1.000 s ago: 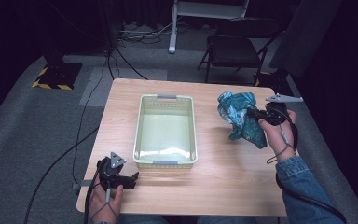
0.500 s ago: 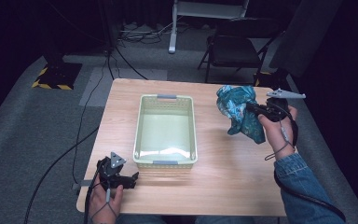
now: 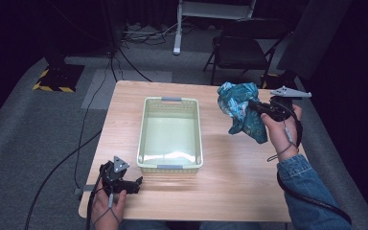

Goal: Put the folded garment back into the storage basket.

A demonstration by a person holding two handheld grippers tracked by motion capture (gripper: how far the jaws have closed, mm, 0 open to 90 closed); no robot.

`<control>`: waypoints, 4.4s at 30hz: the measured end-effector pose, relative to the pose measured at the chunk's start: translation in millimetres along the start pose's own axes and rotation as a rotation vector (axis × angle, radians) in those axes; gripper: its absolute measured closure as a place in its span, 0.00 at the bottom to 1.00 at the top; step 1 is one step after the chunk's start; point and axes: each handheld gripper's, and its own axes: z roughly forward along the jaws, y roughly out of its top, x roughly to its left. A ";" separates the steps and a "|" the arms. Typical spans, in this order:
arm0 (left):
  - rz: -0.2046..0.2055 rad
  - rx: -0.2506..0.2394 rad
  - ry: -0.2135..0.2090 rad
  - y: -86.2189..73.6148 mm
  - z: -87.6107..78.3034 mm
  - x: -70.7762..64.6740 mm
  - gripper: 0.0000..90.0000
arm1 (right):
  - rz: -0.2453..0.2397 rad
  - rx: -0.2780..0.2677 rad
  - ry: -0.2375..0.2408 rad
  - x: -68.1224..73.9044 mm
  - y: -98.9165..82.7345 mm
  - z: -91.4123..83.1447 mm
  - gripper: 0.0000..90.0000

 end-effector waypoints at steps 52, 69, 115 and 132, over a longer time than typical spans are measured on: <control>0.001 0.001 0.001 0.1 -0.1 0.0 0.00 | -0.042 -0.052 0.116 66.8 38.8 28.7 0.94; 0.002 0.001 0.002 0.1 -0.1 0.1 0.00 | -0.054 -0.059 0.154 90.5 48.9 40.6 0.94; 0.002 0.001 0.002 0.1 -0.1 0.1 0.00 | -0.058 0.009 0.214 146.6 36.5 93.2 0.94; 0.002 0.001 0.002 0.1 -0.1 0.1 0.00 | -0.047 0.047 0.234 160.7 25.4 114.7 0.94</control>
